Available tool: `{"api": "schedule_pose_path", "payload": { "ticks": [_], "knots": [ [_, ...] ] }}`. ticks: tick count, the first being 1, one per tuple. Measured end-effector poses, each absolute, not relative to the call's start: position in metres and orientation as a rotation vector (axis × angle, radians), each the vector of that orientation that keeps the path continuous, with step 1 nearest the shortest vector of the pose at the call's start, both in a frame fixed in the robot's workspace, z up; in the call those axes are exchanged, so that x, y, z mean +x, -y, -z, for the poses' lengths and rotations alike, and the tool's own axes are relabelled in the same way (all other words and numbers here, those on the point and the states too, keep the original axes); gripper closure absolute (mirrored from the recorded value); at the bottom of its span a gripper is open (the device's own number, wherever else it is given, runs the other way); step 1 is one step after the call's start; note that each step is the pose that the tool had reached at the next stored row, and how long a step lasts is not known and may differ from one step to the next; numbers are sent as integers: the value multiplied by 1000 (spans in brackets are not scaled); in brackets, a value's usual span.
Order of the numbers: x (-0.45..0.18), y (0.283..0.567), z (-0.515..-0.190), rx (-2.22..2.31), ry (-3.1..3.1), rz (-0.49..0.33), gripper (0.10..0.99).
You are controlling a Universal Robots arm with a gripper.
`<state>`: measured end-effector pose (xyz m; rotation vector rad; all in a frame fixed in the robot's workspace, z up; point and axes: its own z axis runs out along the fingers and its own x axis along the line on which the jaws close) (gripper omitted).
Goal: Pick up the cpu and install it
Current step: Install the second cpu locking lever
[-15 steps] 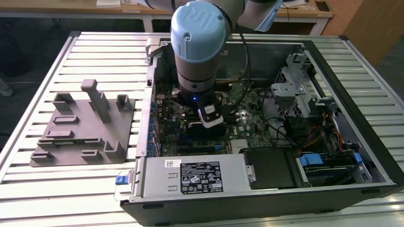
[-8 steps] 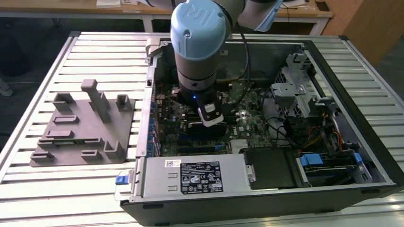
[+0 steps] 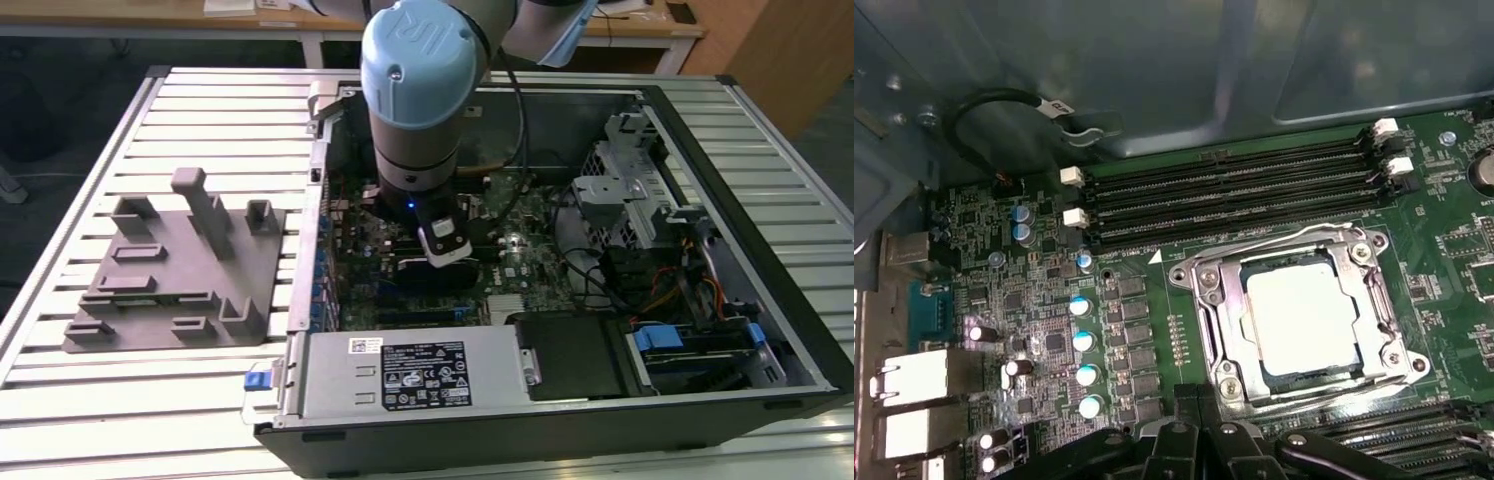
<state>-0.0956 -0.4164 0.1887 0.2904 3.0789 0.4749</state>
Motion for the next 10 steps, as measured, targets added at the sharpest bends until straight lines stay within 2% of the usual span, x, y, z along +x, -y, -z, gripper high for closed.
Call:
{"api": "schedule_pose_path", "payload": {
  "ticks": [10],
  "knots": [
    [-96,416,-197,290,-3079,-475,980]
  ]
}}
